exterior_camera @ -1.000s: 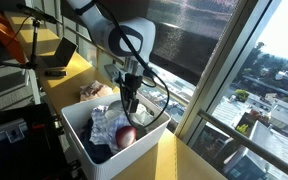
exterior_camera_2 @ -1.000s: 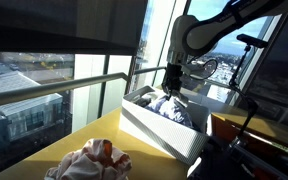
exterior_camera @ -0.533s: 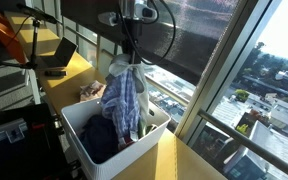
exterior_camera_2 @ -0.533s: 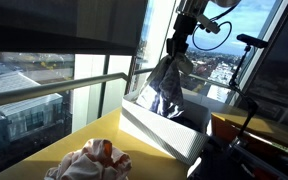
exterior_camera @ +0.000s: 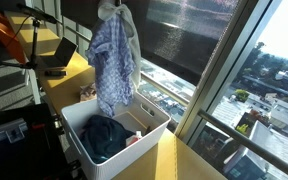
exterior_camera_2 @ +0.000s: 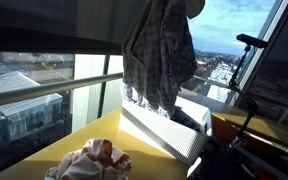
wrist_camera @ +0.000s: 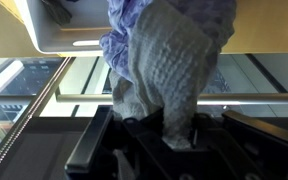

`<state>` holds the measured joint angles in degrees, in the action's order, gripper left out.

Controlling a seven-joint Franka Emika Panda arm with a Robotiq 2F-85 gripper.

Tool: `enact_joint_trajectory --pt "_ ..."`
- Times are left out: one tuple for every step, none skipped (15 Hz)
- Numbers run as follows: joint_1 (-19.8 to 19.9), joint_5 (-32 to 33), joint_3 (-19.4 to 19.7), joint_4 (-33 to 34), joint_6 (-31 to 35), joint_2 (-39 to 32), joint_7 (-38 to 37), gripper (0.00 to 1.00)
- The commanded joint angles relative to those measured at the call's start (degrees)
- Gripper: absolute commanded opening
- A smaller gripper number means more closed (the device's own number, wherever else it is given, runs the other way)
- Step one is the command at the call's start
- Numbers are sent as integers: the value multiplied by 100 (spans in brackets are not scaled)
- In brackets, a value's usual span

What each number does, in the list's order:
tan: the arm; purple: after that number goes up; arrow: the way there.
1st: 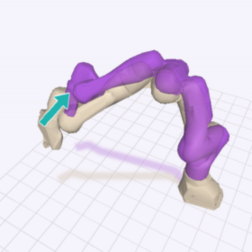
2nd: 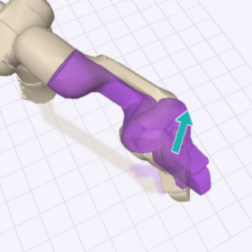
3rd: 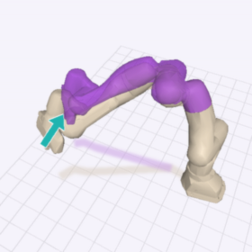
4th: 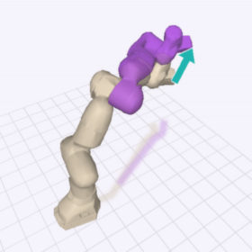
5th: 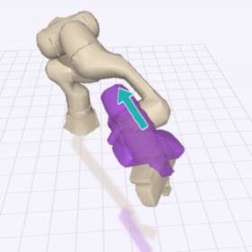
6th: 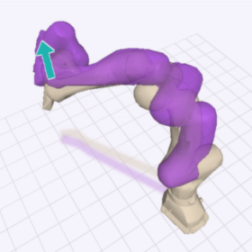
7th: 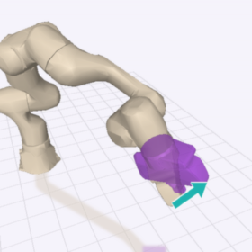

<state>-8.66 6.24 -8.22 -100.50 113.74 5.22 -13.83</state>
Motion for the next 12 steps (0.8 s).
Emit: enact_joint_trajectory --pt "-259 166 -433 1177 -691 -240 -214 3" --pt "-346 221 -564 1503 -862 -338 -281 3" --pt "-432 275 -687 1855 -1061 -453 -346 3" --pt "-523 375 -814 2149 -1216 -564 -434 3" --pt "-621 468 -922 2426 -1361 -681 -513 3" --pt "-735 629 -1044 2713 -1473 -867 -642 3" --pt "-819 722 -1093 2989 -1613 -1025 -662 3" --pt "-920 834 -1134 3246 -1722 -1237 -714 3" --pt "-1013 917 -1137 3374 -1774 -1402 -752 3" --pt "-1102 942 -1110 3482 -1825 -1530 -753 3" --pt "-1186 942 -1069 3562 -1860 -1669 -760 3" --pt "-1248 921 -1023 3638 -1897 -1792 -745 3"
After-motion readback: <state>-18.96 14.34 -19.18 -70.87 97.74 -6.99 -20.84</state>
